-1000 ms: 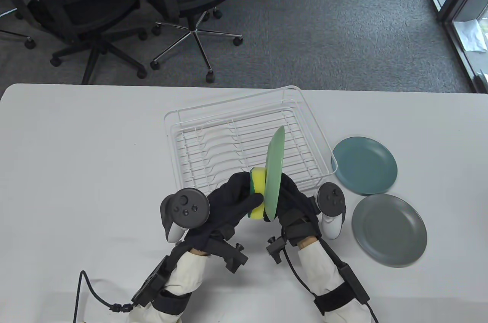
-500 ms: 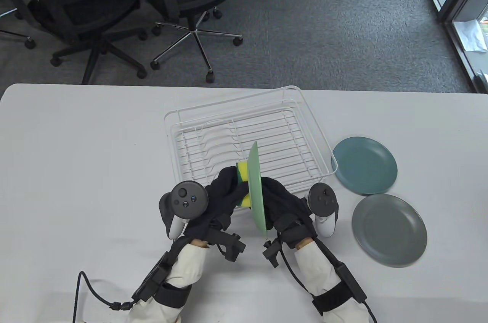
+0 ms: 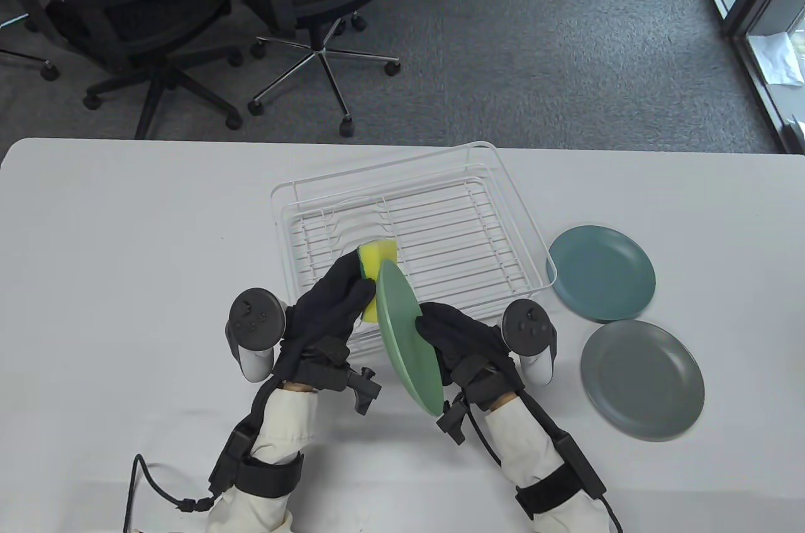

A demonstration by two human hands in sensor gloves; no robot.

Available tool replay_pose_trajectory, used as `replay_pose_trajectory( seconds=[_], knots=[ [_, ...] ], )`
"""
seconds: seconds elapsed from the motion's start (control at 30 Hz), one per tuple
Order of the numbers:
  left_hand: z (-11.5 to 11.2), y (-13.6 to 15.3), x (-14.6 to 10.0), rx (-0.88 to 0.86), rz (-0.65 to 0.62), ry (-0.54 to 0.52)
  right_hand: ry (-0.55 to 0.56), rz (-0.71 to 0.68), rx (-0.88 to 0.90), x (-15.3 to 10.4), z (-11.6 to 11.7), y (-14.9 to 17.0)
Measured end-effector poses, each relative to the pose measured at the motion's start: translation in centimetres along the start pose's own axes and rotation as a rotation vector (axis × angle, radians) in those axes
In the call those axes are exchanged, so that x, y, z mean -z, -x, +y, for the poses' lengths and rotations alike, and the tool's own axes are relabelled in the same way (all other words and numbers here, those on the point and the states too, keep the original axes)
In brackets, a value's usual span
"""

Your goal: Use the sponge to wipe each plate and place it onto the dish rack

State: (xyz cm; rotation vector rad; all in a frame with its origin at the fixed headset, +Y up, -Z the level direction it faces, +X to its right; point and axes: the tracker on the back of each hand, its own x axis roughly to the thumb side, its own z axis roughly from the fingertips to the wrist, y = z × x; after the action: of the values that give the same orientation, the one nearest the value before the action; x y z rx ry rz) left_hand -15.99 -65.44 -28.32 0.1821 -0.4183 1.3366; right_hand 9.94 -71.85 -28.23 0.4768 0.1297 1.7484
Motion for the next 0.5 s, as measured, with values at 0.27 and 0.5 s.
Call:
replay_pose_trajectory(
  seconds=[0.27,0.5],
  knots=[
    [0.3,-3.0,-0.9,0.012,-0.153,-0.1,0.09,0.046,-0.041,-0.3,-0.7,0.8],
    [-1.8,-5.2,-1.6,0.018,-0.229,0.003,0.156,0.11,0.071,-0.6,-1.5,1.7]
  ],
)
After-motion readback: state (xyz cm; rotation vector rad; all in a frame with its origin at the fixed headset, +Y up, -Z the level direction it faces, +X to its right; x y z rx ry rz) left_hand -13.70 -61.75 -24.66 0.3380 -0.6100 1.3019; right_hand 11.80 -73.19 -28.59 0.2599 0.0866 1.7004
